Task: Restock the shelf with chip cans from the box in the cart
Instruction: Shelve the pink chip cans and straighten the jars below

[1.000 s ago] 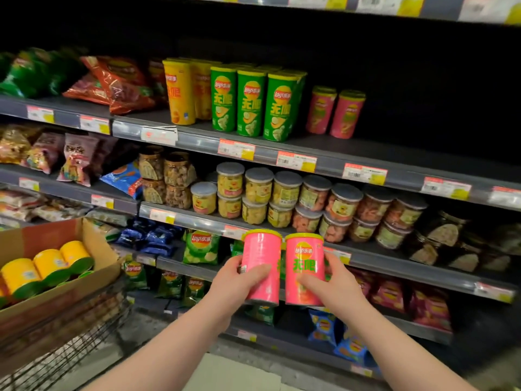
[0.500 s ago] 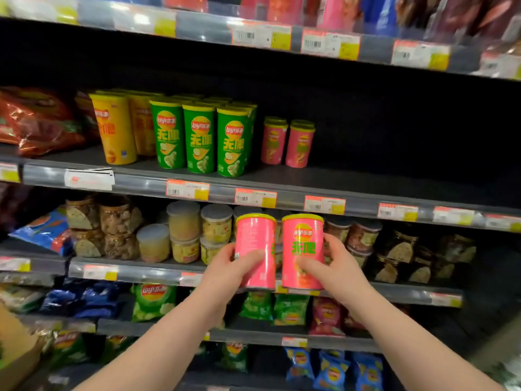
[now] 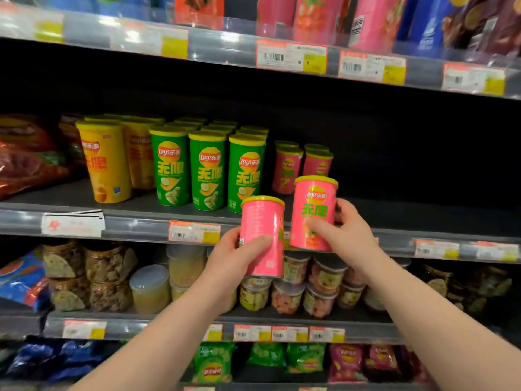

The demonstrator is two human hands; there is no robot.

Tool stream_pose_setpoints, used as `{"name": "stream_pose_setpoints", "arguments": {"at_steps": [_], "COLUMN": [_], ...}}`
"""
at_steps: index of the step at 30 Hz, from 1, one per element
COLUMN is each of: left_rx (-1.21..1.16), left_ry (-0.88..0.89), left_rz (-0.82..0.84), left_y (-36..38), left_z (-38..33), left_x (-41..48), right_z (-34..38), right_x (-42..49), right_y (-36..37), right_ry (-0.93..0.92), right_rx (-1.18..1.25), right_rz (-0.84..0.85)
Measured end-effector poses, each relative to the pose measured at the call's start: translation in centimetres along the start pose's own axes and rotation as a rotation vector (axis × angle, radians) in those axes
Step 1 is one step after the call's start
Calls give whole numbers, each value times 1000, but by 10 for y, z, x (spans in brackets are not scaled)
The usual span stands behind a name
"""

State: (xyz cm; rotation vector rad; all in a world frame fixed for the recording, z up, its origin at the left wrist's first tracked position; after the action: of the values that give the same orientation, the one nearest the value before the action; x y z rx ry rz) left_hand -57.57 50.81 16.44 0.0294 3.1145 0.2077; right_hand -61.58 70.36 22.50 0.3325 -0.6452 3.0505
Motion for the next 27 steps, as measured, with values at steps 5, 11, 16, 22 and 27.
{"name": "stream_pose_setpoints", "arguments": {"at_steps": [5, 11, 16, 22, 27], "left_rx": [-25, -42, -95, -83, -64], "left_ry": [4, 13, 58, 79, 84], "left_rz": [1, -67, -160, -212, -228], "left_y": [-5, -17, -26, -29, -23], "left_z": [-1, -3, -7, -7, -8], "left_x": [10, 16, 18, 20, 25], "right_z": [16, 5, -13, -21, -24], "right_x": [36, 85, 122, 149, 156], "right_y": [-3, 17, 32, 39, 39], "right_ry": [-50, -68, -34, -40, -45], "right_rx": [9, 1, 14, -24, -39], "right_rz": [-41, 51, 117, 98, 130]}}
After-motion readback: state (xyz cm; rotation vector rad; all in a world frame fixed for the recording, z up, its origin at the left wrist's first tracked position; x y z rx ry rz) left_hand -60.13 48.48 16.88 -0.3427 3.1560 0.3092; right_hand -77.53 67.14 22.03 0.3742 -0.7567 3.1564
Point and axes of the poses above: each hand's wrist, its own x-axis towards the middle knuckle, its own y-axis out of the palm, z = x × y, the point moved 9 cm from there along x, towards the middle knuckle, and after that the axes turned 4 degrees about z, right-handed, at the moved point
